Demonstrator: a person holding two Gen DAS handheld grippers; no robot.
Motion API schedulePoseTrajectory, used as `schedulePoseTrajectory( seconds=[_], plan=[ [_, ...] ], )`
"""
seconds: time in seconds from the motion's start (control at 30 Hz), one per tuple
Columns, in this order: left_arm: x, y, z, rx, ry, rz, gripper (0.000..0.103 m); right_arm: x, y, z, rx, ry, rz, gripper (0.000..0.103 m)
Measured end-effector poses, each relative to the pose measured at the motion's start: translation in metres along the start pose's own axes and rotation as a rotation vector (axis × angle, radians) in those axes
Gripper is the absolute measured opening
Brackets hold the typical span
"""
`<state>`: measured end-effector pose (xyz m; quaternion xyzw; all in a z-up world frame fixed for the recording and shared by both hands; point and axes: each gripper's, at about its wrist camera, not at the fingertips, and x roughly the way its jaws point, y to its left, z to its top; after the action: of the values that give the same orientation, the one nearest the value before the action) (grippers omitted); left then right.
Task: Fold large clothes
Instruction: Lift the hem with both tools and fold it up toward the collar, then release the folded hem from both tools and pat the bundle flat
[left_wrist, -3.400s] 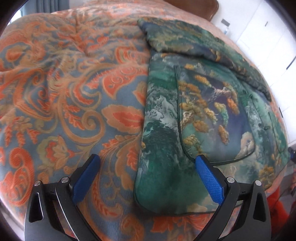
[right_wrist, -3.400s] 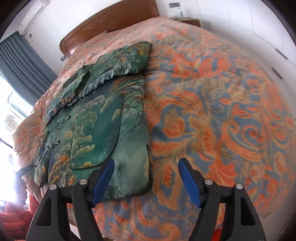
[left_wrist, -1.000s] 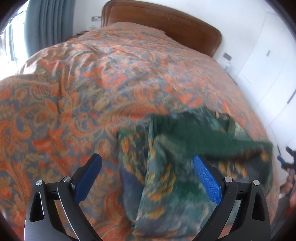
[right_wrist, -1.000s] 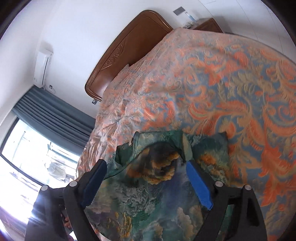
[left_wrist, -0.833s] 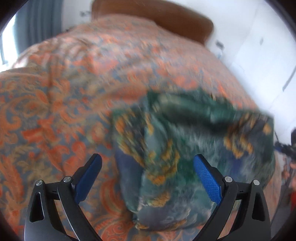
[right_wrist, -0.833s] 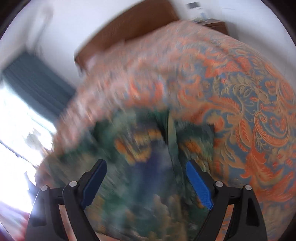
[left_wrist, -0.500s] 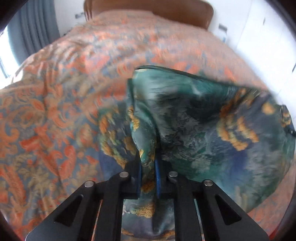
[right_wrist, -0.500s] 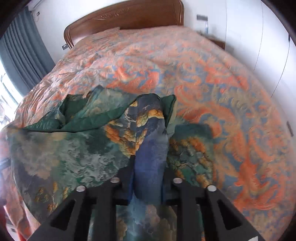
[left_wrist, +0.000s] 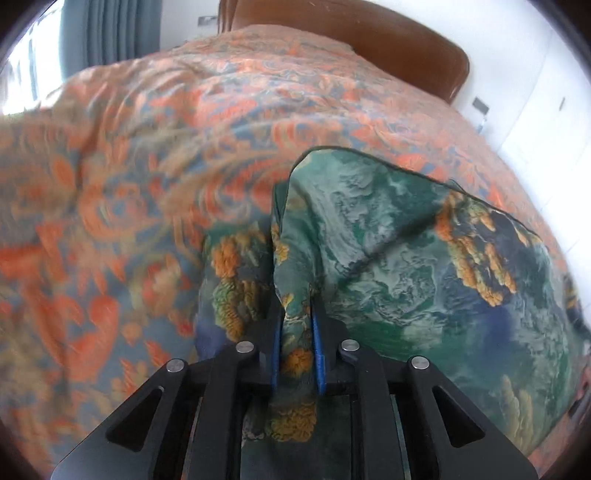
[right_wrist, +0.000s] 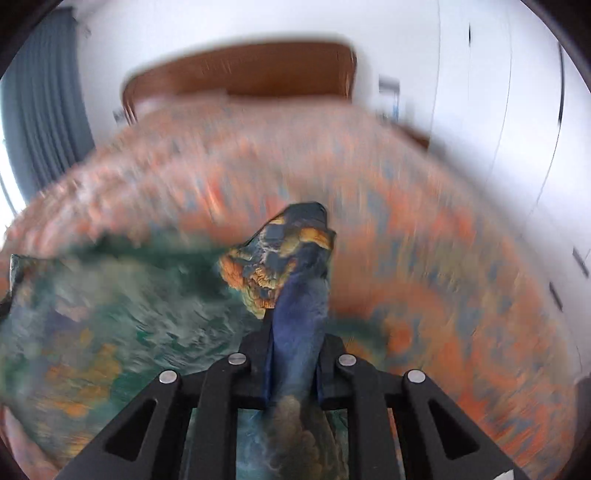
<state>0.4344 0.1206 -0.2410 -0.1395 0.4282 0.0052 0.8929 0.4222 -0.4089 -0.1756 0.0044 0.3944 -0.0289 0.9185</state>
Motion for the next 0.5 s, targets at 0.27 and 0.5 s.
schedulePoseTrajectory(
  seconds=[0.27,0.5],
  plan=[
    [0.008,0.001,0.000,0.022,0.007,-0.005,0.021,0.034,-0.013,-0.023,0.061,0.034,0.067,0.019],
    [-0.017,-0.012,-0.003,0.061,-0.061,0.087,0.051,0.034,-0.007,-0.024,0.061,0.004,0.039,0.028]
  ],
)
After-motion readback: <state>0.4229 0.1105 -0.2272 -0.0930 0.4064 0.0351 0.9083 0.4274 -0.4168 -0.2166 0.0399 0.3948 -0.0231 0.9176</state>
